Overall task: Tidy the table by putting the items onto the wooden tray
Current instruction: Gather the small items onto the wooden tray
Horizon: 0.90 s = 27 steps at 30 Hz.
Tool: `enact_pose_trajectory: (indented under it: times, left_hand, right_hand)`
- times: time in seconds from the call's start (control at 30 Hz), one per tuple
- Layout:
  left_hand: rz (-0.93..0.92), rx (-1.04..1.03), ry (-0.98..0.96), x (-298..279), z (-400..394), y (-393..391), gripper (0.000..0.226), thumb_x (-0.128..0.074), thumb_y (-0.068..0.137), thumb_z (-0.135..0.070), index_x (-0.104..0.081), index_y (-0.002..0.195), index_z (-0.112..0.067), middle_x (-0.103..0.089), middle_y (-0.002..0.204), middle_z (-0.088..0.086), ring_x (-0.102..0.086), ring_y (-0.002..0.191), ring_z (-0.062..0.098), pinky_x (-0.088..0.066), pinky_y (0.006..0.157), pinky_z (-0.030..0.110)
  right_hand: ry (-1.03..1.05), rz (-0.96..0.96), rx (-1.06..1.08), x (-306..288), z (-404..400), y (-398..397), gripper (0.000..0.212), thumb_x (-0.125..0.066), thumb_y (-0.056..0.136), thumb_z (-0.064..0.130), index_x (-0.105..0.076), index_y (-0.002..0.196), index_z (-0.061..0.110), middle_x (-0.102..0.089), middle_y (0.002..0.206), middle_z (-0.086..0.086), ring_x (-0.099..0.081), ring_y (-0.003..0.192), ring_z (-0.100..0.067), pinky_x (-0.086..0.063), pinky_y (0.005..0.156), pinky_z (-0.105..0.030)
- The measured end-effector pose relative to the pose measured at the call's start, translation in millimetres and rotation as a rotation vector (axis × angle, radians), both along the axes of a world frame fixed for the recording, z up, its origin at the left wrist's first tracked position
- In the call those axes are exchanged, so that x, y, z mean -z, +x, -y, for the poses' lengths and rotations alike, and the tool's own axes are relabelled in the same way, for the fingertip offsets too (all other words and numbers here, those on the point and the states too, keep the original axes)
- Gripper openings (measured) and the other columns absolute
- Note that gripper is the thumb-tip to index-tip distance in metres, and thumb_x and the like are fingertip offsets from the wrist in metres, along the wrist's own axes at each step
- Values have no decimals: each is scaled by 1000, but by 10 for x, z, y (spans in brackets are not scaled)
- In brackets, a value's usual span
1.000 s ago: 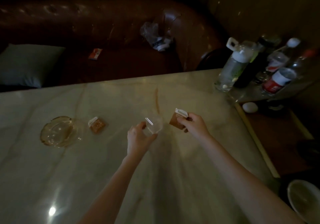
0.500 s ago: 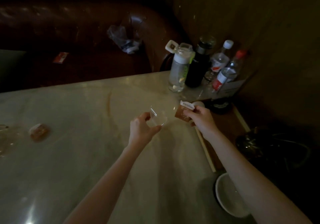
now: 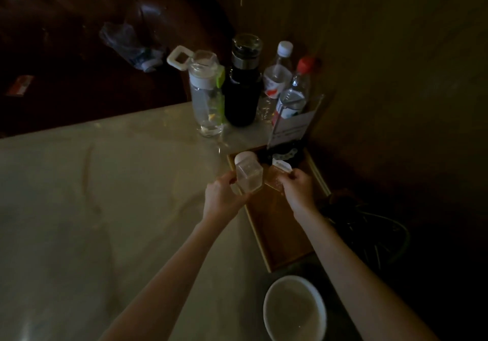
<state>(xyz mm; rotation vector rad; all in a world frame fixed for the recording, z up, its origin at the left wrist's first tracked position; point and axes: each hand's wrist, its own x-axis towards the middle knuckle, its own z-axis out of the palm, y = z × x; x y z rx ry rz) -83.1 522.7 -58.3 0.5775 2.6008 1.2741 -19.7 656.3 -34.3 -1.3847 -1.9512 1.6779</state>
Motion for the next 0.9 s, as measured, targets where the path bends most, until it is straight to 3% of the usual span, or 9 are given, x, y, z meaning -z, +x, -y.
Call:
enact_pose_trajectory:
  times: [0.1,0.2,0.33,0.47,0.5,0.53,0.6,0.73,0.9]
  left_hand:
    - [-42,19,-47,96,-137,-40,39,-76,65,-22,-65,101,-9,-69,96,10,-63,88,25,-47,71,29]
    - [-113,28,-85,118,-217,-96,30,-73,64,-13,-67,93,-4,-69,89,13,-61,84,31,-37,65,27]
    - [-280,100,-149,242,-262,-186,33,-82,52,-26,-69,77,-9,-71,74,10,-64,75,33,-40,68,32]
    - [-319,95,-210,352,-253,-227,41,-88,46,-25,-71,79,-9,-71,78,13,-64,83,32,-45,78,40]
    - [-312,99,-219,373,-248,-239,41,-88,47,-25,-71,80,-9,-71,80,13,-64,85,32,-43,79,41]
    - [-305,103,-229,389,-240,-247,41,-87,47,-25,-71,81,-10,-71,81,12,-63,87,33,-42,80,41]
    - [-308,103,-238,422,-233,-258,41,-87,48,-25,-71,83,-10,-71,81,12,-62,90,33,-42,81,40]
    - [-334,95,-230,475,-232,-246,43,-87,48,-27,-71,84,-8,-71,85,12,-62,92,33,-42,81,41]
    - [-334,105,-195,537,-226,-230,50,-85,49,-23,-68,93,-5,-69,93,12,-58,94,37,-45,75,43]
  right_hand:
    - [6,20,-12,126,-65,-43,21,-49,92,7,-56,111,2,-60,104,-10,-58,78,-10,-45,64,-14]
    - [18,67,-49,273,-119,-51,23,-46,93,7,-56,113,4,-62,102,-7,-59,88,-15,-44,72,-23]
    - [43,111,-103,428,-163,-30,17,-50,92,9,-60,106,7,-62,88,0,-60,82,-14,-46,73,-25]
    - [166,168,-128,517,-199,-9,20,-51,92,14,-61,108,6,-65,99,-5,-59,76,-10,-45,58,-11]
    - [223,195,-136,546,-200,-7,19,-53,91,17,-62,105,7,-65,99,-5,-61,81,-12,-50,65,-15]
    - [277,226,-138,574,-204,-5,20,-55,89,21,-63,102,7,-65,102,-7,-62,91,-19,-54,78,-28]
    - [375,311,-148,583,-200,3,24,-56,88,26,-64,101,8,-62,111,-12,-52,113,-31,-40,101,-49]
    - [514,393,-146,554,-189,39,31,-57,89,29,-62,108,7,-54,127,-13,-34,129,-32,-20,111,-44]
    - [532,283,-93,645,-166,39,33,-59,87,27,-58,110,3,-58,120,-15,-42,124,-33,-16,109,-39]
